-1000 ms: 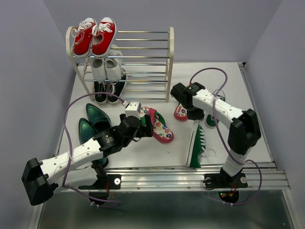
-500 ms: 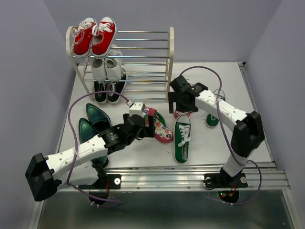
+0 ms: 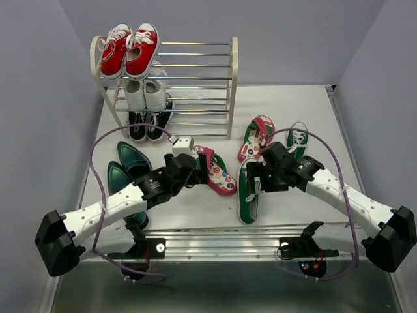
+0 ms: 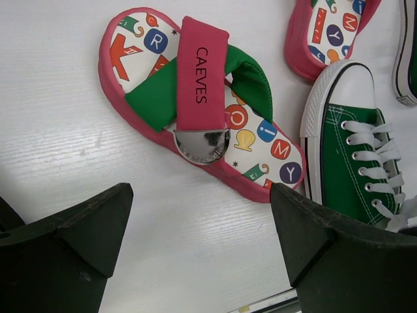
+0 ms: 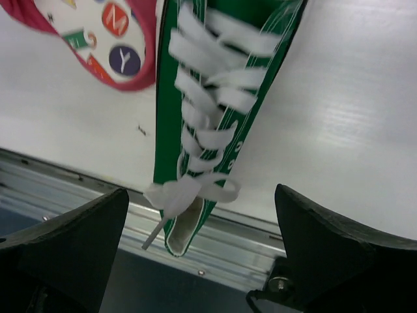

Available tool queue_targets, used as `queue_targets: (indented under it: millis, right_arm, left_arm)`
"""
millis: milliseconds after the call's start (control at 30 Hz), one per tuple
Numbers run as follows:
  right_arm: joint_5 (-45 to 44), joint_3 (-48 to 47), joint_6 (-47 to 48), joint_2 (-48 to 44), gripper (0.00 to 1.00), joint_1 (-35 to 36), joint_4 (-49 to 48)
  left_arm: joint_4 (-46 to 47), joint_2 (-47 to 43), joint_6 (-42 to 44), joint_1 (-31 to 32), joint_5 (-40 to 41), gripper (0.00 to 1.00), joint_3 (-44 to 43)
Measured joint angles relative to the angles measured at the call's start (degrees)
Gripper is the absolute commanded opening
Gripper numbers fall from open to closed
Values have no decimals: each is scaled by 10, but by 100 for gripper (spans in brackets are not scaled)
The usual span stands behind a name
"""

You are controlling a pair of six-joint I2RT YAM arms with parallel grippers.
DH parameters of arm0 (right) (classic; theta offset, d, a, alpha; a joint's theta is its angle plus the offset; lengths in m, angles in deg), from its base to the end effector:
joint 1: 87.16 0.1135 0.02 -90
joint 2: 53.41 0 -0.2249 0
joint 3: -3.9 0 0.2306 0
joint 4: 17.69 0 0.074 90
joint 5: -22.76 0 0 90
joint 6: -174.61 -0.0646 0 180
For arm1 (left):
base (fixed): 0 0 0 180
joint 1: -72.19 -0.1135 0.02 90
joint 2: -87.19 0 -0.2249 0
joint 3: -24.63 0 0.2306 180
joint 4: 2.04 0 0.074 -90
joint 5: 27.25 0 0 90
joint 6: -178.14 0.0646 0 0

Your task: Place and organize the shoes onto the shoe shelf

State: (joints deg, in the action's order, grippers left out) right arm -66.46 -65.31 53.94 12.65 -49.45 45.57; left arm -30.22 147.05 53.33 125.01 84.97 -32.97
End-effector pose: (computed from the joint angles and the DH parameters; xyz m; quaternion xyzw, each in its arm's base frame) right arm 0.1799 0.1402 0.2116 -0.0611 0.9642 0.1504 0.2096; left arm 0.1723 -0.1867 0.2311 0.0388 0.8562 -0.2167 0.4675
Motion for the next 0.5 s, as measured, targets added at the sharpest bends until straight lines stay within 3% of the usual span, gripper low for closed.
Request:
queue_targets:
  millis: [200, 367, 500]
  right_arm:
    - [-6, 45, -53, -14, 100, 82, 21]
    - [-132, 36, -126, -37, 100, 82, 51]
    - [-236, -6, -161, -30, 100, 35, 72]
  left_arm:
    - [1, 9, 1, -8, -9, 99, -11]
    - [4, 40, 0, 11, -57, 99, -26]
    - [10, 93, -4, 94, -75, 99, -62]
